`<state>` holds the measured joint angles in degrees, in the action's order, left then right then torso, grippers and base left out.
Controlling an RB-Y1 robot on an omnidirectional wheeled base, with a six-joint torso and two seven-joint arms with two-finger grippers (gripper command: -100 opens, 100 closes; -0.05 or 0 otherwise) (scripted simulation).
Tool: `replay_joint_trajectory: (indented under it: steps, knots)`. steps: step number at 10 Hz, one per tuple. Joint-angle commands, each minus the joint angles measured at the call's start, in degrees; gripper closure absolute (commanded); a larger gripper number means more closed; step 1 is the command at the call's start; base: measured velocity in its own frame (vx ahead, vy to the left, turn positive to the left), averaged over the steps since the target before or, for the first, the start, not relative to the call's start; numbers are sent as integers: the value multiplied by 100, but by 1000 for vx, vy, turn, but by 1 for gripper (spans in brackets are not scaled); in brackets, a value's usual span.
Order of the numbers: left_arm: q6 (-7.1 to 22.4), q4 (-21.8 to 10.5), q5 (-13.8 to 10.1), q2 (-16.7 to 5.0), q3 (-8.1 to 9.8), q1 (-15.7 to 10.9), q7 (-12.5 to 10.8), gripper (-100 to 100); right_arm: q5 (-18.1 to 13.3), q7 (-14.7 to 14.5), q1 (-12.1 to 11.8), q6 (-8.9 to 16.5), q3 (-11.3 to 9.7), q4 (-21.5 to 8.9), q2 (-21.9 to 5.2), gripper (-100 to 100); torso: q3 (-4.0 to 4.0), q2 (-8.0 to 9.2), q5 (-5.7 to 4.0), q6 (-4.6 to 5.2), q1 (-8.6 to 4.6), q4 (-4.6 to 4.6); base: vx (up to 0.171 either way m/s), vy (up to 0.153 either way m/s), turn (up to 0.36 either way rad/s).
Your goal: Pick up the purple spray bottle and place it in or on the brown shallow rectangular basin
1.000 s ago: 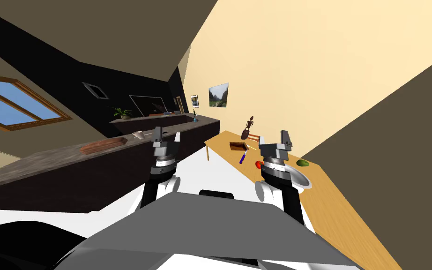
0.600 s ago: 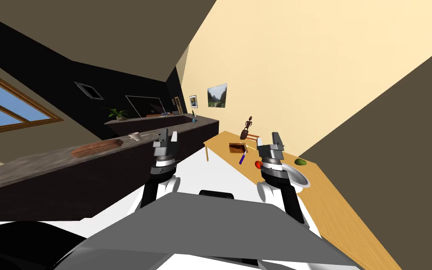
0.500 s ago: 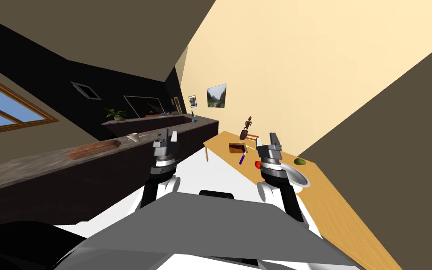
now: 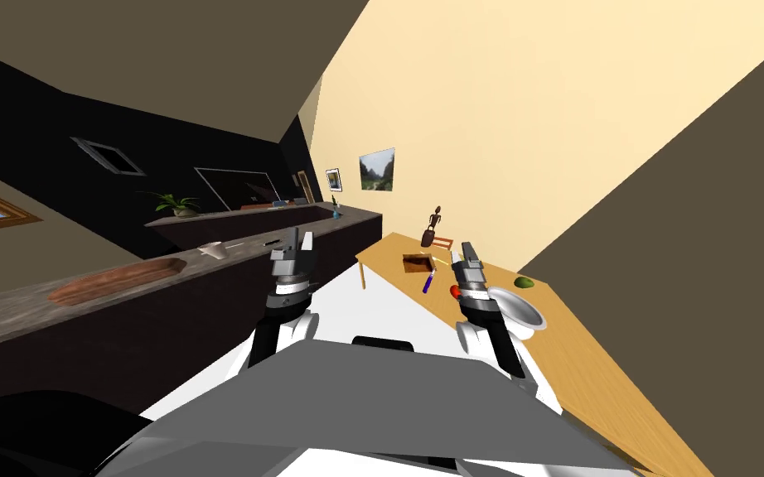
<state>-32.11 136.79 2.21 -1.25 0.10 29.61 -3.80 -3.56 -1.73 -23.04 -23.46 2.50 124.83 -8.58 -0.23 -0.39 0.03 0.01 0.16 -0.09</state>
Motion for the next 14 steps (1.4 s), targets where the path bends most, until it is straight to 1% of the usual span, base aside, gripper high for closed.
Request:
replay_joint_trajectory:
  steps: [1, 2, 3, 4, 6, 7, 8, 9, 10, 11, 12, 13, 14]
  knots:
    - [0, 0, 0, 0, 0, 0, 0, 0, -90, -286, 80, -56, 96, -286, -64, -100, 0, 0, 0, 0, 0, 0, 100, 78, -127]
    - [0, 0, 0, 0, 0, 0, 0, 0, -90, -331, 80, -56, 96, -349, -64, -100, -1, -2, 2, -1, 9, 0, 62, 57, -32]
    - [0, 0, 0, 0, 0, -1, 0, 0, -151, -530, 131, -101, 154, -559, -86, -100, 4, 8, 2, -2, 4, 1, 57, 30, -85]
    - [0, 0, 0, 0, 0, 0, 0, 0, -151, -530, 131, -101, 154, -559, -86, -100, 7, 12, 0, 0, -4, 3, 48, 24, -48]
    - [0, 0, 0, 0, 0, -1, 0, 0, -278, -919, 236, -196, 276, -987, -114, -100, 9, 15, -1, -1, -6, 3, 66, 52, -115]
    - [0, 0, 0, 0, 0, 0, 0, 0, -278, -949, 236, -196, 276, -997, -114, -100, 5, 8, 1, 0, 3, 2, 68, 57, -61]
    - [0, 0, 0, 0, 0, -1, 0, 0, -343, -1167, 291, -245, 340, -1225, -122, -100, 6, 11, 1, -2, 2, 2, 82, 51, -100]
    - [0, 0, 0, 0, 0, 0, 0, 0, -411, -1317, 348, -295, 405, -1433, -126, -100, 4, 6, 0, -1, 0, 1, 82, 71, -163]
    - [0, 0, 0, 0, 0, 0, 0, 0, -411, -1389, 348, -295, 405, -1460, -126, -100, 3, 5, 1, 0, 5, 1, 60, 57, -56]
    - [0, 0, 0, 0, 0, -1, 0, 0, -479, -1597, 405, -345, 471, -1690, -129, -100, 6, 11, 1, -3, 2, 2, 73, 50, -106]
    - [0, 0, 0, 0, 0, 0, 0, 0, -479, -1616, 405, -345, 471, -1702, -129, -100, 5, 9, 0, -1, -1, 2, 62, 39, -46]
    - [0, 0, 0, 0, 0, -1, 0, 0, -548, -1846, 465, -395, 538, -1925, -130, -100, 6, 11, 0, -3, -6, 2, 60, 44, -101]
    - [0, 0, 0, 0, 0, -1, 0, 0, -548, -1846, 465, -395, 538, -1952, -130, -100, 6, 12, -1, -1, -5, 2, 55, 42, -56]
